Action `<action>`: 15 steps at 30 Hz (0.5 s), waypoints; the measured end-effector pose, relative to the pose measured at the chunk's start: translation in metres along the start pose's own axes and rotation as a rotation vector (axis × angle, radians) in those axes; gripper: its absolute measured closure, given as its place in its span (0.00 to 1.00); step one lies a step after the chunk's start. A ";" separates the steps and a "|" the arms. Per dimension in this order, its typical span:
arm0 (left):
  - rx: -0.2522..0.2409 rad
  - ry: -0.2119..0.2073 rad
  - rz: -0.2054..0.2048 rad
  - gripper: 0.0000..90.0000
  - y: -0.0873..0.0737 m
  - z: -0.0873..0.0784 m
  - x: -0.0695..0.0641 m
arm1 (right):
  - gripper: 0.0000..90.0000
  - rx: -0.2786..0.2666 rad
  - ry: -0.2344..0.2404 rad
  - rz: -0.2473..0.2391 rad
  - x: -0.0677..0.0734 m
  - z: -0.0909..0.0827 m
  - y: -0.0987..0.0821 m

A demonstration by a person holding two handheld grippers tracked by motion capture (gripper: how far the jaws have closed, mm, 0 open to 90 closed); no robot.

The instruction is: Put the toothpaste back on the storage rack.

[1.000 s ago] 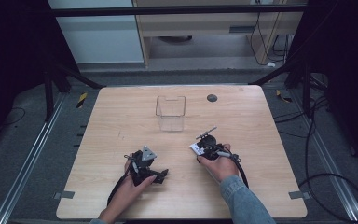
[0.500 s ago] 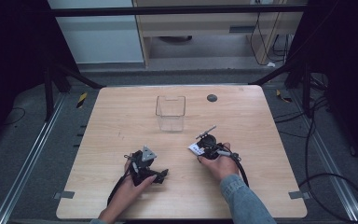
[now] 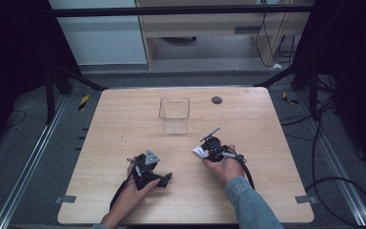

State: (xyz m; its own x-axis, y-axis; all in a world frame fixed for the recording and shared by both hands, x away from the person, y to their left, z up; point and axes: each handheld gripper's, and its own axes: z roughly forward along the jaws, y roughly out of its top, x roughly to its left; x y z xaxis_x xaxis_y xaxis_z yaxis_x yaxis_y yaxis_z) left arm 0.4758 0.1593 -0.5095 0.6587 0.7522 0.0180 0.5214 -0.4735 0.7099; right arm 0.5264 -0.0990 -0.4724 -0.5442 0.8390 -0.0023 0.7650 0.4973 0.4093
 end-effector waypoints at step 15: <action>0.000 0.000 0.000 0.00 0.000 0.000 0.000 | 0.86 -0.030 0.028 0.018 -0.004 -0.005 -0.002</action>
State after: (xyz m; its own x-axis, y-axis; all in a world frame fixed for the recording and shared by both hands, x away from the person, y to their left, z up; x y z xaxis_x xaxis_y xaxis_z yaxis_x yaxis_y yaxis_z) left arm 0.4758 0.1593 -0.5095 0.6587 0.7522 0.0181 0.5213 -0.4736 0.7099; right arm 0.5253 -0.1043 -0.4688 -0.5402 0.8410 0.0303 0.7642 0.4751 0.4362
